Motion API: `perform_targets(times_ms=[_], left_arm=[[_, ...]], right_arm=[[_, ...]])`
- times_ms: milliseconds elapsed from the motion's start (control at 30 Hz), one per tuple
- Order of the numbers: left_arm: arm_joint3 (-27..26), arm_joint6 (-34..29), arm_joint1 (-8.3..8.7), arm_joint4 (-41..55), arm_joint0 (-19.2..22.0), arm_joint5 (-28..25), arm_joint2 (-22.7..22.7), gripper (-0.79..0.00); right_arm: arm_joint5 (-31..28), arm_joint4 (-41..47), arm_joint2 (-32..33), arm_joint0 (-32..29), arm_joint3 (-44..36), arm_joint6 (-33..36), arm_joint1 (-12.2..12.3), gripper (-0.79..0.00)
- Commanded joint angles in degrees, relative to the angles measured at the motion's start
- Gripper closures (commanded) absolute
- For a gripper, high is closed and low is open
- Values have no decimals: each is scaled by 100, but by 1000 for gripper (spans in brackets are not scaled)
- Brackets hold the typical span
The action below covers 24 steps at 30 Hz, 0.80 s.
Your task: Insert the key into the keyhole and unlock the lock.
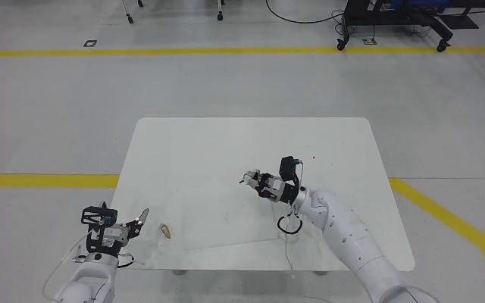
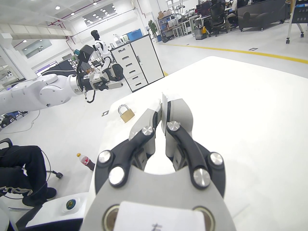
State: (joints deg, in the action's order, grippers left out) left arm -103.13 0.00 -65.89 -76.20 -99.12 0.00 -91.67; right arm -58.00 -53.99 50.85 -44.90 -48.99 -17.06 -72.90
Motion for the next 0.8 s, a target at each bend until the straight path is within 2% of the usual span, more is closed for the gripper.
perform_targets(times_ms=[0,100,167,267,333,400,467,533,567,767], left_arm=[[0,0,0,0,0,0,0,-785],[-46,71,-3,-9,-17,-7,9,-785],[-184,307,-10,192,-166,-213,-2,-785],[-393,441,-13,1014,-332,-853,-133,-785],[-487,142,6,1732,-332,-1496,-271,-785],[-621,-334,30,2603,-299,-2200,-345,-785],[-748,-829,58,3270,-278,-2568,-460,-785],[-862,-1599,79,4223,-257,-2590,-484,-785],[-862,-1599,79,4223,-257,-2590,-484,-785],[-878,-1523,69,4304,-277,-2532,-452,-785]], right_arm=[[0,-2,0,0,0,-3,-1,0],[0,-2,0,0,0,-3,-1,0],[57,122,39,-47,-23,-71,-4,0],[0,747,110,-163,-144,-31,-18,0],[0,1721,73,-178,-75,205,-73,0],[0,2855,-50,-32,65,810,-145,0],[0,3803,-144,172,278,1479,-204,0],[0,4640,-238,321,384,2151,-250,0],[0,4869,-261,384,412,2477,-248,0],[0,4869,-261,384,412,2477,-248,0]])
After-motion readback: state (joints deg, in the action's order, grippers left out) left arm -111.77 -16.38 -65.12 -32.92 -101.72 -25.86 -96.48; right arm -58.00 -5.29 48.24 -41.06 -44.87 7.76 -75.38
